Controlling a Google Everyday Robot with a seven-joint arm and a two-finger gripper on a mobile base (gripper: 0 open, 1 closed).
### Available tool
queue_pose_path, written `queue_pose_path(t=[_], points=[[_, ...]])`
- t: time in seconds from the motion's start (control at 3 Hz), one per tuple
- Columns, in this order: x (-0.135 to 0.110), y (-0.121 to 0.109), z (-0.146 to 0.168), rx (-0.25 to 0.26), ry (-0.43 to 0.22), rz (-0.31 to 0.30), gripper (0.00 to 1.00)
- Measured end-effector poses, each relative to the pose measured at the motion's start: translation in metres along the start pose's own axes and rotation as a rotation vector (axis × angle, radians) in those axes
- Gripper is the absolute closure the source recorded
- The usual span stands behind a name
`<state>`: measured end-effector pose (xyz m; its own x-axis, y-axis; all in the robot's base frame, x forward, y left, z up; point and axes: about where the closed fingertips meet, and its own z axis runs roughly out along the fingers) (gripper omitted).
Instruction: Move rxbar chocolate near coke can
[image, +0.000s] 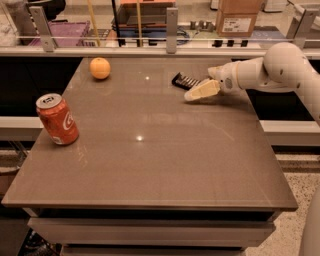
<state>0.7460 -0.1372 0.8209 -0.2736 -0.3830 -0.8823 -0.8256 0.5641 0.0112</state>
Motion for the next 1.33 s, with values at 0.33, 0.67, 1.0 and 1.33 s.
queue_pose_path(t=[0.33, 0.67, 1.0, 1.33], points=[[-0.0001, 0.0016, 0.002, -0.005, 0.001, -0.001, 0.25], [0.0, 0.0031, 0.0052, -0.01, 0.001, -0.001, 0.48], [0.0, 0.0047, 0.0086, -0.016, 0.002, -0.001, 0.71], [0.0, 0.0052, 0.0096, -0.017, 0.002, -0.001, 0.95]])
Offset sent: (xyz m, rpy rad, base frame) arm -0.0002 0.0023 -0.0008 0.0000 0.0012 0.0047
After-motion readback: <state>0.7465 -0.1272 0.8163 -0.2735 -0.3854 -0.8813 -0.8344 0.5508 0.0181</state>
